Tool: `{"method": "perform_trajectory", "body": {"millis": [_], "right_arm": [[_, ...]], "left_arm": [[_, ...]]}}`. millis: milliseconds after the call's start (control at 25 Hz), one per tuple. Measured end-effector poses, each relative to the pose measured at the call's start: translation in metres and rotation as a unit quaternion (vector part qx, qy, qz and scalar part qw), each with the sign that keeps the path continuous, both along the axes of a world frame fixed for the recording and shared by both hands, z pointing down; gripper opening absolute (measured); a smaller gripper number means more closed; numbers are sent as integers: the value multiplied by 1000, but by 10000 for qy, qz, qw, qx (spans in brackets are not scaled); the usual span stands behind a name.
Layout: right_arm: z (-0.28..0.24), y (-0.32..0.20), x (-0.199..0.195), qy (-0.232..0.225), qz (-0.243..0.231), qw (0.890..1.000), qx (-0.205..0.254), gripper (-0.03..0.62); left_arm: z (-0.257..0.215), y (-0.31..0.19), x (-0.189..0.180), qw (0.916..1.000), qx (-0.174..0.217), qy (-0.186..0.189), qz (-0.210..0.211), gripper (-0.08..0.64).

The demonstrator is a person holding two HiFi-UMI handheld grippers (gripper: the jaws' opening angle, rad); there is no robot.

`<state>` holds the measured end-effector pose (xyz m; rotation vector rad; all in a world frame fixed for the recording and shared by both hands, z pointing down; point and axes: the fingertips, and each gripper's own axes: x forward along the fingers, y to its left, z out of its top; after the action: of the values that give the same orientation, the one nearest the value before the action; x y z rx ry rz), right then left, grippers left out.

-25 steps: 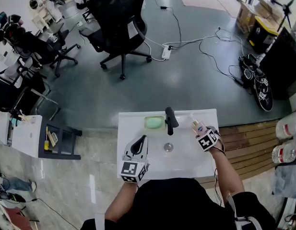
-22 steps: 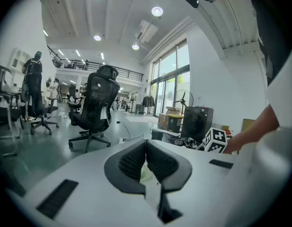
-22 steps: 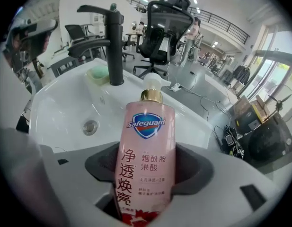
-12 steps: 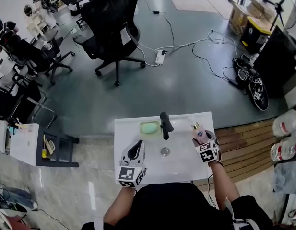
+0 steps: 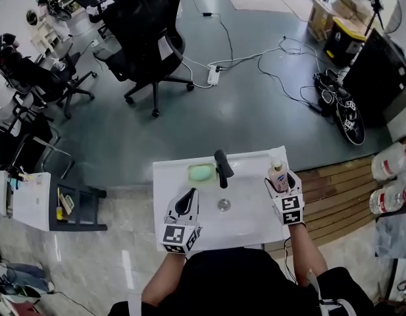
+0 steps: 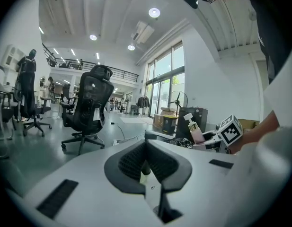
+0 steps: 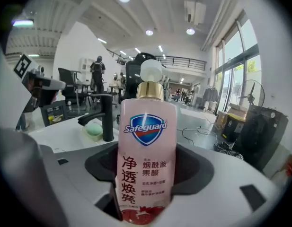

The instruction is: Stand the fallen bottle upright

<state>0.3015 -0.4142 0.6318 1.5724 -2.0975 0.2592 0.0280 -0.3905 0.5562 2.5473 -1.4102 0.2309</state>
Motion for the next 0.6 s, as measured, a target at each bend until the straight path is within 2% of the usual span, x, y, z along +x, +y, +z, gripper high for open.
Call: {"method": "perform_trajectory", "body": {"millis": [200, 360, 600], "right_arm": [[-19, -7, -2, -150, -89, 9987, 488, 321], [-17, -13, 5, -170, -130, 9980, 591, 321], [-16, -38, 13, -538, -27, 9949, 858, 322]], "left_arm": [[0, -1, 5, 10000, -7, -23, 35, 18], [-1, 2, 6, 10000, 73, -23, -8, 18], [5, 3, -6, 9998, 3, -147, -152, 18]]}}
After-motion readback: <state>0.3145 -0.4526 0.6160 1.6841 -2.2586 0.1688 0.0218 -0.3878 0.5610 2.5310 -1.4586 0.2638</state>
